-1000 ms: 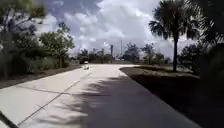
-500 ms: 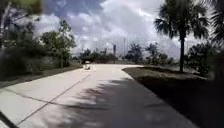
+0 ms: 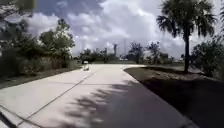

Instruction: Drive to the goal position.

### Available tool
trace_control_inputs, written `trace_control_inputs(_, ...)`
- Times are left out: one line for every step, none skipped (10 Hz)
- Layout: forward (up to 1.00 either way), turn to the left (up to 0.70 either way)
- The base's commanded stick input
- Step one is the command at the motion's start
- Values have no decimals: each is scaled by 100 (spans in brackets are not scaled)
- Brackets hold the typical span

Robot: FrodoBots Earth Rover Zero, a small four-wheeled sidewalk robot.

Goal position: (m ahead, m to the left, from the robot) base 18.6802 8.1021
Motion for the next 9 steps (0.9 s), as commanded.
trace_control_inputs(84, 0)
trace_control_inputs(84, 0)
trace_control_inputs(84, 0)
trace_control_inputs(85, 0)
trace_control_inputs(85, 0)
trace_control_inputs(85, 0)
trace_control_inputs(85, 0)
trace_control_inputs(85, 0)
trace_control_inputs(85, 0)
